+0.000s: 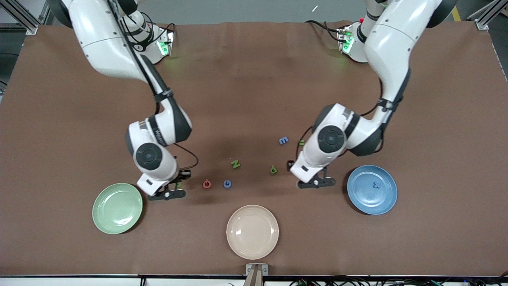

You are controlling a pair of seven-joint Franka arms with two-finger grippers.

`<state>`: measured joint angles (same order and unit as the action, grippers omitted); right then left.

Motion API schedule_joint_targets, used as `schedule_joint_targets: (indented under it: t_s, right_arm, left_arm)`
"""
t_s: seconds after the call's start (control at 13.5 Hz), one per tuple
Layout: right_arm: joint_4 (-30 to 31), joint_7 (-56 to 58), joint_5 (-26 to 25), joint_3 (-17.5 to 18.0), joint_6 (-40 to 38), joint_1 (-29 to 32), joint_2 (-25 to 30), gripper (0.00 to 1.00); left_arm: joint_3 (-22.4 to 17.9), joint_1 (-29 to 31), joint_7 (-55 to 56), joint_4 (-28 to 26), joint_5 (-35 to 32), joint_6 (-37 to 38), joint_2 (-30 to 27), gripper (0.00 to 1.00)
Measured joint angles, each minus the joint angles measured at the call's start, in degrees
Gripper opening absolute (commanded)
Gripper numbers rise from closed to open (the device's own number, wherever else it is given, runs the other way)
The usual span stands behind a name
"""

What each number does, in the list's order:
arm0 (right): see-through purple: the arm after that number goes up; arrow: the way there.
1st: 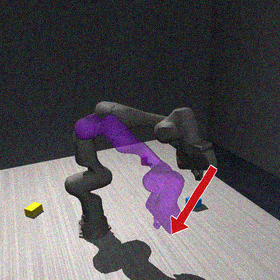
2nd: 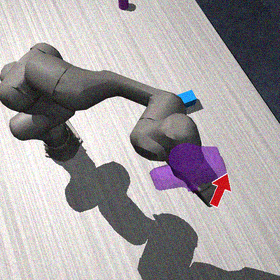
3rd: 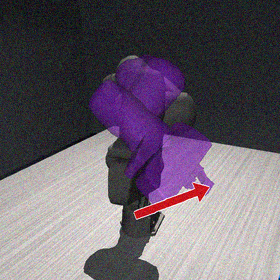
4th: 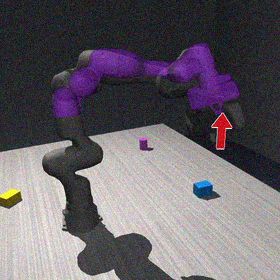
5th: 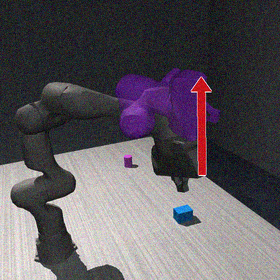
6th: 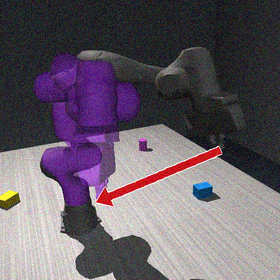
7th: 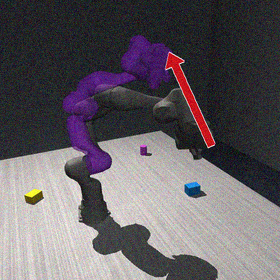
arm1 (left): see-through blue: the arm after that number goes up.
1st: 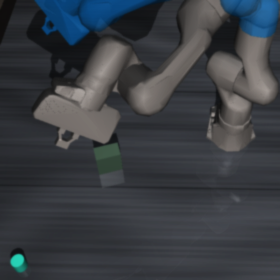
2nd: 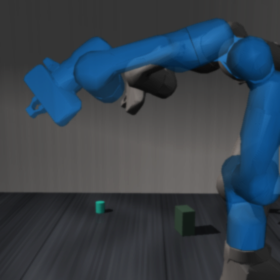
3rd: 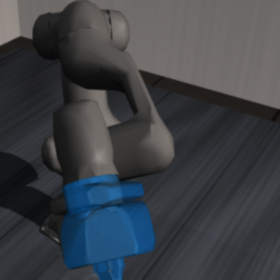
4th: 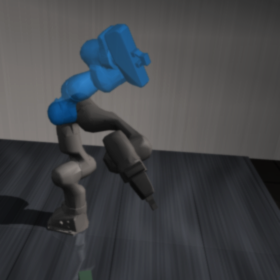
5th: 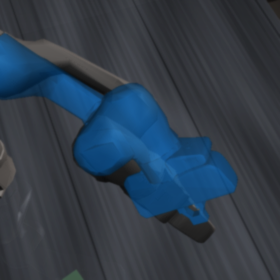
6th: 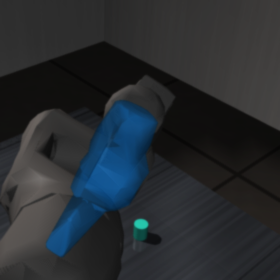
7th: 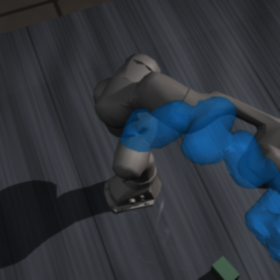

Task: Sort upper and lower case letters into plates
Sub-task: 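Grasp the green p with the left gripper while the right gripper carries B, then place p on blue plate with the left gripper while the right gripper grasps Q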

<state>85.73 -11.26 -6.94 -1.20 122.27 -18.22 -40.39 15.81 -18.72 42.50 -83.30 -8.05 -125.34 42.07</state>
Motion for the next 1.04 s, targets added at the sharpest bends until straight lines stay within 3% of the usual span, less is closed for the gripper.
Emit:
schedule_joint_targets:
  t_s: [0.22,0.44,0.81,0.96,1.04]
  right_arm:
    - [-0.29,10.48,-2.31,-2.84,0.02,2.78,0.0,0.07]
    - [-0.36,18.81,-2.49,-3.61,0.34,6.22,-0.02,0.09]
    - [-0.15,21.42,-2.51,-3.64,8.44,9.82,-1.36,0.12]
    - [-0.09,21.52,-2.51,-3.64,11.56,10.83,-2.56,0.25]
    - [-0.08,21.52,-2.51,-3.64,12.0,11.02,-2.84,0.42]
  left_arm:
    - [-0.31,-4.02,10.02,6.74,0.0,-0.19,5.37,0.63]
    - [-0.71,-5.58,15.88,9.65,0.0,-1.82,8.71,0.63]
    - [-7.19,-11.94,21.3,11.6,0.0,-2.51,12.02,0.57]
    - [-7.27,-12.36,23.11,11.68,0.0,-2.57,13.36,0.52]
    - [-7.28,-12.49,23.52,11.77,0.0,-2.63,13.95,0.36]
